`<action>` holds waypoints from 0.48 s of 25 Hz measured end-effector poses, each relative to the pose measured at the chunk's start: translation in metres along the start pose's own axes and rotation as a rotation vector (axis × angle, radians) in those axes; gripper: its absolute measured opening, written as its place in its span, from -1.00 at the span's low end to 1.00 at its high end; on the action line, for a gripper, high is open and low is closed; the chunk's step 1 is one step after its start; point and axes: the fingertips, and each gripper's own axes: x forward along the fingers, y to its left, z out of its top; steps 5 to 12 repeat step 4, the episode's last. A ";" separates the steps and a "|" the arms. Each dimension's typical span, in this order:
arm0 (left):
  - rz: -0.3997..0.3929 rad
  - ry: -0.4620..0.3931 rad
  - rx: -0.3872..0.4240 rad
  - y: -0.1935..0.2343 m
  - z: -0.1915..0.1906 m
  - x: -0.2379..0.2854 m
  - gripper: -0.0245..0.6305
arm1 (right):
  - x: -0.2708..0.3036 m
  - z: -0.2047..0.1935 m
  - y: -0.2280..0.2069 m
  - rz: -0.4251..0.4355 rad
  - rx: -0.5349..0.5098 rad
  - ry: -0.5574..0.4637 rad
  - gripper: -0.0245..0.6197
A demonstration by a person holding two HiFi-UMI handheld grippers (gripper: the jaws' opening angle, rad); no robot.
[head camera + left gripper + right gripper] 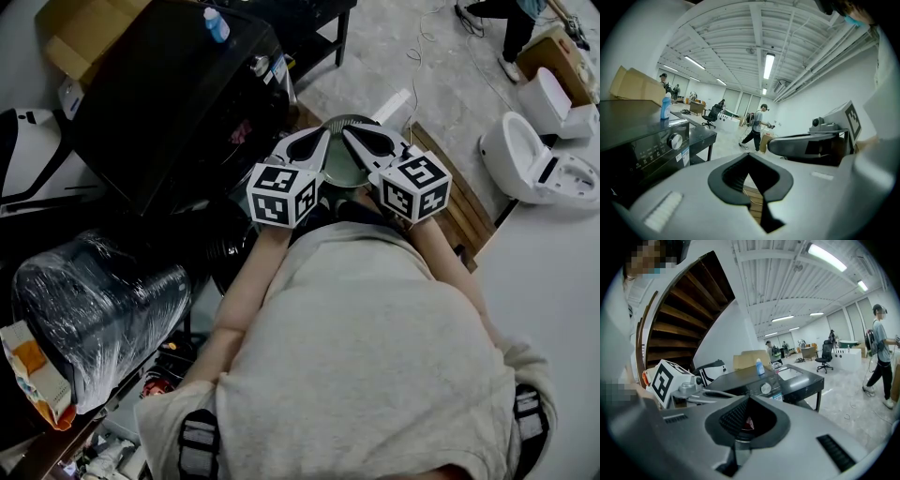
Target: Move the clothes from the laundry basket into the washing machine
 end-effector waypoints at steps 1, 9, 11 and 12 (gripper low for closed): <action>0.003 0.000 -0.002 0.001 0.000 0.000 -0.90 | 0.000 -0.001 0.000 0.001 0.000 0.002 -0.90; 0.010 0.000 -0.007 0.003 -0.001 0.002 -0.90 | 0.001 -0.002 -0.001 0.002 -0.001 0.007 -0.90; 0.010 0.000 -0.007 0.003 -0.001 0.002 -0.90 | 0.001 -0.002 -0.001 0.002 -0.001 0.007 -0.90; 0.010 0.000 -0.007 0.003 -0.001 0.002 -0.90 | 0.001 -0.002 -0.001 0.002 -0.001 0.007 -0.90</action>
